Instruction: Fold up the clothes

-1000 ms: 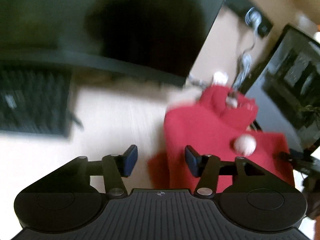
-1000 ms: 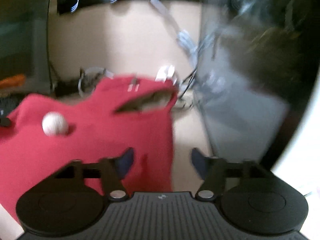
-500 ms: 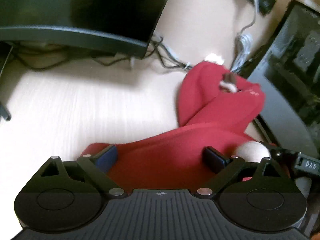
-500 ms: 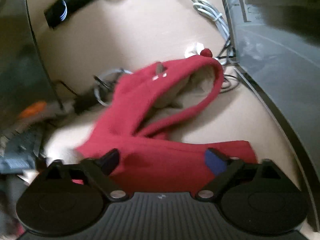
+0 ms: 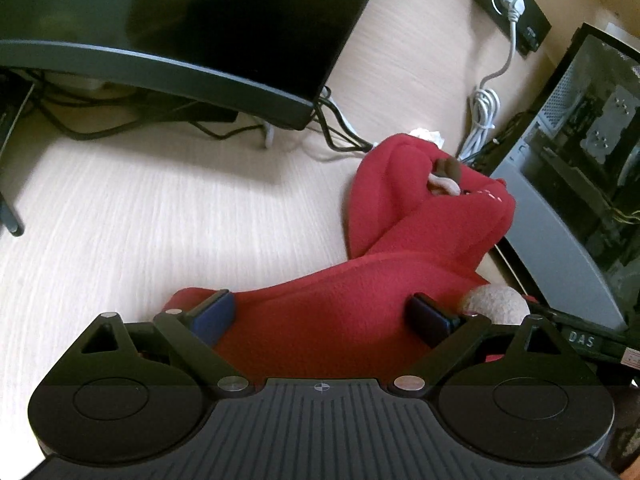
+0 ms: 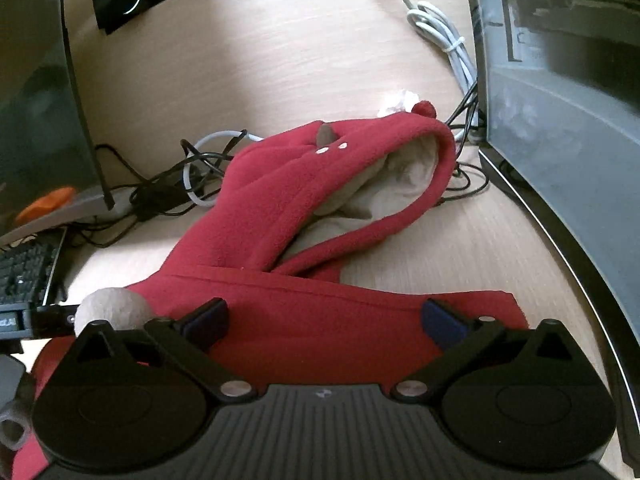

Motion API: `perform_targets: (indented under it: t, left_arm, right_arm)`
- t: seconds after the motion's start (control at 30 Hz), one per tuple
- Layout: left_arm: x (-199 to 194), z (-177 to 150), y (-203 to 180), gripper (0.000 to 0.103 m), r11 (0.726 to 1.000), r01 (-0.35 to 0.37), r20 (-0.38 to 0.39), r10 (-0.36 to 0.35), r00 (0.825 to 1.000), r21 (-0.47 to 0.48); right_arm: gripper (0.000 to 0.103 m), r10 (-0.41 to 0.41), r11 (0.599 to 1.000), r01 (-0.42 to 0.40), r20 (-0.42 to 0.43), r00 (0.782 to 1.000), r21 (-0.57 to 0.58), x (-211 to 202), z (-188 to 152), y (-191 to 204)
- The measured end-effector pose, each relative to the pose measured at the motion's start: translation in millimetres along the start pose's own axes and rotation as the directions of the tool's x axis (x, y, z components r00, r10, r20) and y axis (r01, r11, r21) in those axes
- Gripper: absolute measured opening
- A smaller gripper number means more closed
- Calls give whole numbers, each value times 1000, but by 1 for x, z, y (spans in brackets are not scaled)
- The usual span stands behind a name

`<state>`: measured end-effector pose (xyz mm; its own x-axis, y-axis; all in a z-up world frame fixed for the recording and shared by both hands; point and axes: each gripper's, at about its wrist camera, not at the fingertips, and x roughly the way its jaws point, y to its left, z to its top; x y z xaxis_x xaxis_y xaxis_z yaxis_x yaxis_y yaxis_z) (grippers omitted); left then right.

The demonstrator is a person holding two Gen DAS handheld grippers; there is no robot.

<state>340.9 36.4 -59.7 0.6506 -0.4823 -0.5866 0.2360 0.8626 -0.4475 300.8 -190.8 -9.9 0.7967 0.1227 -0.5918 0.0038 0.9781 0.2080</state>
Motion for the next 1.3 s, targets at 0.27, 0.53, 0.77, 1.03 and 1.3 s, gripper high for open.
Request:
perform_targets:
  t: [0.27, 0.53, 0.77, 1.03, 1.3]
  left_arm:
    - [-21, 11, 41, 98, 994, -102, 44, 103, 994, -27]
    - [-29, 19, 58, 98, 984, -175, 53, 176, 983, -28]
    - [-21, 11, 23, 99, 978, -183, 34, 181, 983, 98]
    - [-6, 5, -17, 102, 945, -258, 15, 260, 965, 200]
    - [-42, 0, -39, 103, 981, 6, -16, -3, 1000, 195]
  right_arm:
    - [103, 87, 996, -87, 28, 996, 15, 33, 15, 34]
    - [103, 130, 991, -131, -16, 991, -36, 58, 26, 67]
    - [103, 151, 988, -152, -44, 988, -25, 31, 14, 42]
    - [103, 97, 994, -104, -185, 978, -29, 18, 21, 17]
    - [101, 238, 938, -238, 33, 971, 254, -33, 102, -32]
